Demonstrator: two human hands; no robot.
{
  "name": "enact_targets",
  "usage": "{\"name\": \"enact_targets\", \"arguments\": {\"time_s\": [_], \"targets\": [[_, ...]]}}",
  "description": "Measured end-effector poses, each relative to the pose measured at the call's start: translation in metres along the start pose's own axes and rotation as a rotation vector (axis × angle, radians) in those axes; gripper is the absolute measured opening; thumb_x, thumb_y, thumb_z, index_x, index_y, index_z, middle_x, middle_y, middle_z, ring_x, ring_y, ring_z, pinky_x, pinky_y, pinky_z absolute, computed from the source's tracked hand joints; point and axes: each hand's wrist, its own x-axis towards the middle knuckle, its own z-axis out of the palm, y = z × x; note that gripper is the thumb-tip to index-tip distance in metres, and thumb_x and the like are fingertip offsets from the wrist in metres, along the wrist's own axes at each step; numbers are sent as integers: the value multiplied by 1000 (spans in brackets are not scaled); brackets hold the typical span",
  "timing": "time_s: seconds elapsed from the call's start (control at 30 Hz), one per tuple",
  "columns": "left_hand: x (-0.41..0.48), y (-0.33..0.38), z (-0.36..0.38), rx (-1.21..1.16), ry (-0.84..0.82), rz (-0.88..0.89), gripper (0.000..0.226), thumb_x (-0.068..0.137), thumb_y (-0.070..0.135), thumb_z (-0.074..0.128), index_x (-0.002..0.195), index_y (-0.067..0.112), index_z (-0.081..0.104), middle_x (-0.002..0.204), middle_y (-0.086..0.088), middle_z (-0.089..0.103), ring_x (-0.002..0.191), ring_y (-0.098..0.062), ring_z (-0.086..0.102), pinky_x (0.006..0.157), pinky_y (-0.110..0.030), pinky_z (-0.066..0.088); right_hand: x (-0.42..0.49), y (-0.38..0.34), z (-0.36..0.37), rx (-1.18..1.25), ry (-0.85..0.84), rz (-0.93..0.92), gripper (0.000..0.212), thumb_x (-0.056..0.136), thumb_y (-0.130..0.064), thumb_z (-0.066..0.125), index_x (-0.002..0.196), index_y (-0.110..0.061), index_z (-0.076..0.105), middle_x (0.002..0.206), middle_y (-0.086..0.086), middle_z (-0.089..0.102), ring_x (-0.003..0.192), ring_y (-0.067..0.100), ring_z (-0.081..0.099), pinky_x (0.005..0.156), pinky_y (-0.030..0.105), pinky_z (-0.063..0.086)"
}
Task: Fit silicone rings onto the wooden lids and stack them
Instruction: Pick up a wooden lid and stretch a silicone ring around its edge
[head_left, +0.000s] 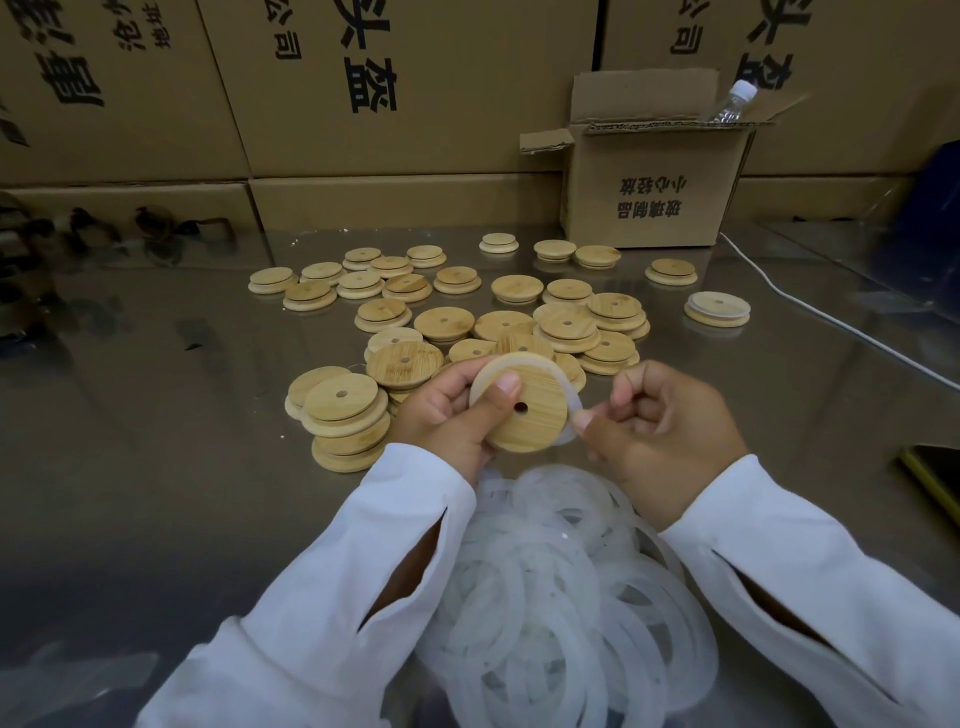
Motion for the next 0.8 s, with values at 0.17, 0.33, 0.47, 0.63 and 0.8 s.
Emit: {"name": "enact_targets", "arguments": {"time_s": [0.17,0.33,0.47,0.63,0.8], "targets": [[0,0,0,9,14,-9,17,72,12,60,88,12,65,71,1,71,69,-9,67,67,-26,56,-1,-2,0,54,-41,66,32,78,5,63,66,-13,41,62,7,54,41,5,49,43,12,41],[0,0,1,18,21,-5,14,75,10,59,88,12,64,70,1,71,68,-9,67,64,-25,56,-4,-5,1,95,-73,46,33,78,8,61,64,-12,40,60,8,52,38,2,46,43,12,41],[0,2,0,-9,10,-5,24,66,16,61,89,11,64,71,0,72,69,-10,68,65,-26,57,-4,-7,0,102,-73,34,32,78,8,61,64,-12,41,60,8,53,39,2,48,44,11,43],[0,2,1,-16,-19,-25,29,63,19,61,90,10,65,73,-1,72,71,-11,68,64,-25,57,-3,-9,-3,113,-70,16,32,78,9,61,64,-11,40,64,13,54,39,1,49,44,10,42],[0,3,-1,-21,-21,-41,27,62,19,62,88,10,66,73,-1,72,70,-11,68,59,-23,56,-3,-7,-3,109,-81,-24,33,77,10,61,62,-11,40,64,13,53,41,2,49,45,11,42]]}}
